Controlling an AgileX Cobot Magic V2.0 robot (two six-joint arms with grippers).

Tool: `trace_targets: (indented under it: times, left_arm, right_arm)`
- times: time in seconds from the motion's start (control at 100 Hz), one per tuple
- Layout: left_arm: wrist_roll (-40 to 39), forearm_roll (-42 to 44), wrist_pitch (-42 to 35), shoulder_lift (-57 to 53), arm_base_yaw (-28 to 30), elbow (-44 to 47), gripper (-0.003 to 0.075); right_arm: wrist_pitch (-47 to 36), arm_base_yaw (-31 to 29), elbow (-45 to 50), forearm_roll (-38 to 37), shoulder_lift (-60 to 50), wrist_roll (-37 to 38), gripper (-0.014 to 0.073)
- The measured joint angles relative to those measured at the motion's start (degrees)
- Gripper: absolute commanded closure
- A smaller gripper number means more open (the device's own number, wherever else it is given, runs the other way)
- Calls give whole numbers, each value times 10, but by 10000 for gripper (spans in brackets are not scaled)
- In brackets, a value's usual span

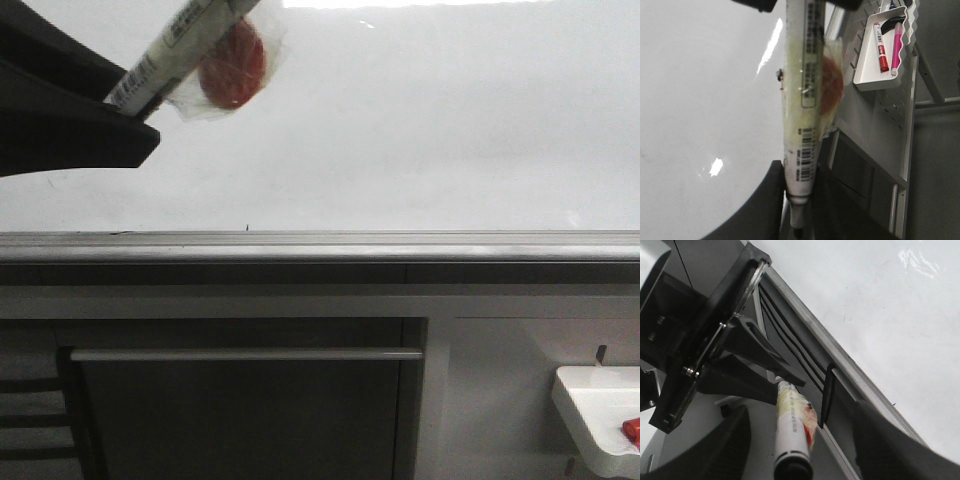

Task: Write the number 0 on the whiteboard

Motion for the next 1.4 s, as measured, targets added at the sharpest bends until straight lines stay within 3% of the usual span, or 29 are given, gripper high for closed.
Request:
trace_targets:
  times: [0.24,0.34,0.46,0.65,0.74,0.89,0.97,1.251,1.351,1.401]
  left_arm:
    - [0,0,0,0,0,0,741]
    - [0,0,0,0,0,0,741]
    - [0,0,0,0,0,0,741]
    - [0,1,1,0,0,0,726]
    - [0,1,1,0,0,0,619]
    - [0,2,-1,0,0,0,311]
    - [0,2,-2,-4,0,0,245]
    - [0,-19,46,-101,0,0,270]
    - [0,-52,76,-156,0,0,391]
    - [0,-59,95,-186,0,0,526]
  right_arm:
    - [9,1,0,0,11,0,214]
    - [11,1,0,0,18,0,354]
    - [11,1,0,0,22,0,667]
    - [11,4,0,2,22,-1,661]
    - [11,4,0,2,22,-3,661]
    - [9,4,0,3,22,-1,661]
    - [6,4,0,3,22,-1,661]
    - [3,-15,0,3,22,-3,661]
    - [2,-34,0,3,22,-3,661]
    - [-1,-43,0,3,22,-3,661]
